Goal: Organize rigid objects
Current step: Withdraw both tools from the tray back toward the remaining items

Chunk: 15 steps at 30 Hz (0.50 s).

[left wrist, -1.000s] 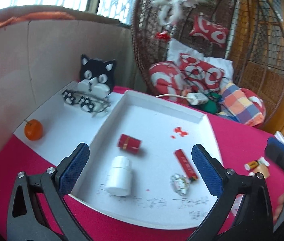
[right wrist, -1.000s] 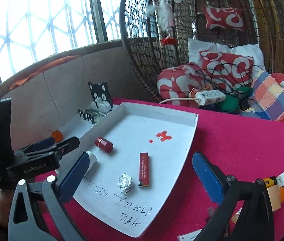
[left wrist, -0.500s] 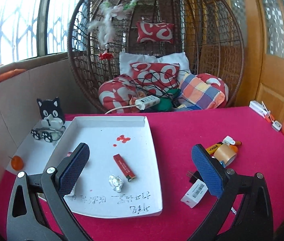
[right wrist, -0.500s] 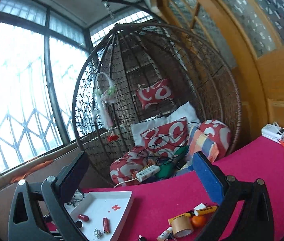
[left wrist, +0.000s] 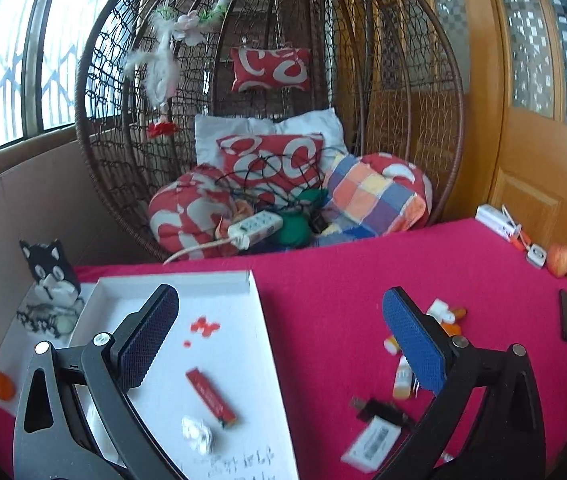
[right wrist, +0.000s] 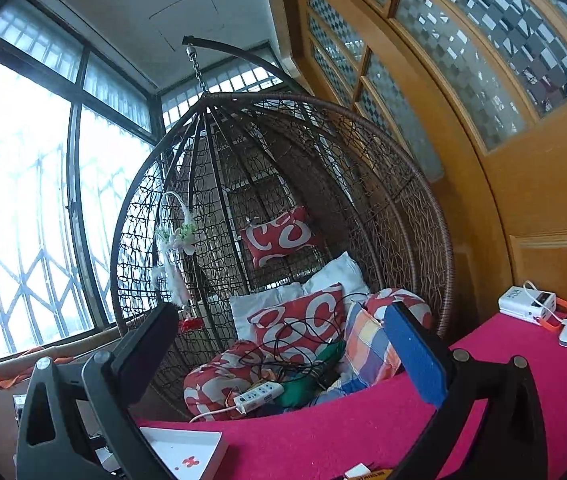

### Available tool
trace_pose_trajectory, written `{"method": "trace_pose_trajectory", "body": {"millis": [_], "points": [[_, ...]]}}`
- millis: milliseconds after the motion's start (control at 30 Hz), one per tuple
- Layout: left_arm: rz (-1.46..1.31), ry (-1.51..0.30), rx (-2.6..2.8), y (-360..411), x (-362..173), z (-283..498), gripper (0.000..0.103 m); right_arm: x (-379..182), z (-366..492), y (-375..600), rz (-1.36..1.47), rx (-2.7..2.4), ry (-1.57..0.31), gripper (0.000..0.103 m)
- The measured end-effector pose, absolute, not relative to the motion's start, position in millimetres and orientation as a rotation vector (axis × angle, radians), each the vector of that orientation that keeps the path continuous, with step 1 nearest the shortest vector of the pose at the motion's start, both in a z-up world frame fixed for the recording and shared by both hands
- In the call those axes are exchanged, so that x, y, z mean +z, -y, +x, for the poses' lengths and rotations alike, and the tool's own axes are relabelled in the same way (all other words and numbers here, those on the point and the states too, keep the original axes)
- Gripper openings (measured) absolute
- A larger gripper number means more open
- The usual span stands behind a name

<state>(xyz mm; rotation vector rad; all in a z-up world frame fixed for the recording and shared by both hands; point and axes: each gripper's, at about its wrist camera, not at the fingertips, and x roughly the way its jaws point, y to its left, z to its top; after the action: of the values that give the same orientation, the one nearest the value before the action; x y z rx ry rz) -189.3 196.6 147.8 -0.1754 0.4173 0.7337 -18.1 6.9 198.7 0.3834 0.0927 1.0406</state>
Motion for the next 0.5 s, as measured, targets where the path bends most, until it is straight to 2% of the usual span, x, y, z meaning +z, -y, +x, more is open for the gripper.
{"method": "trace_pose_trajectory", "body": {"millis": [233,500], "points": [[-0.148,-0.398,0.737,-247,189,-157,0.103,211,17,-75,0.351,1.099,-0.190,0.103],[-0.218,-0.459,0.727,-286,200,-142,0.103,222,54,-107,0.328,1.069,-0.302,0.103]]}}
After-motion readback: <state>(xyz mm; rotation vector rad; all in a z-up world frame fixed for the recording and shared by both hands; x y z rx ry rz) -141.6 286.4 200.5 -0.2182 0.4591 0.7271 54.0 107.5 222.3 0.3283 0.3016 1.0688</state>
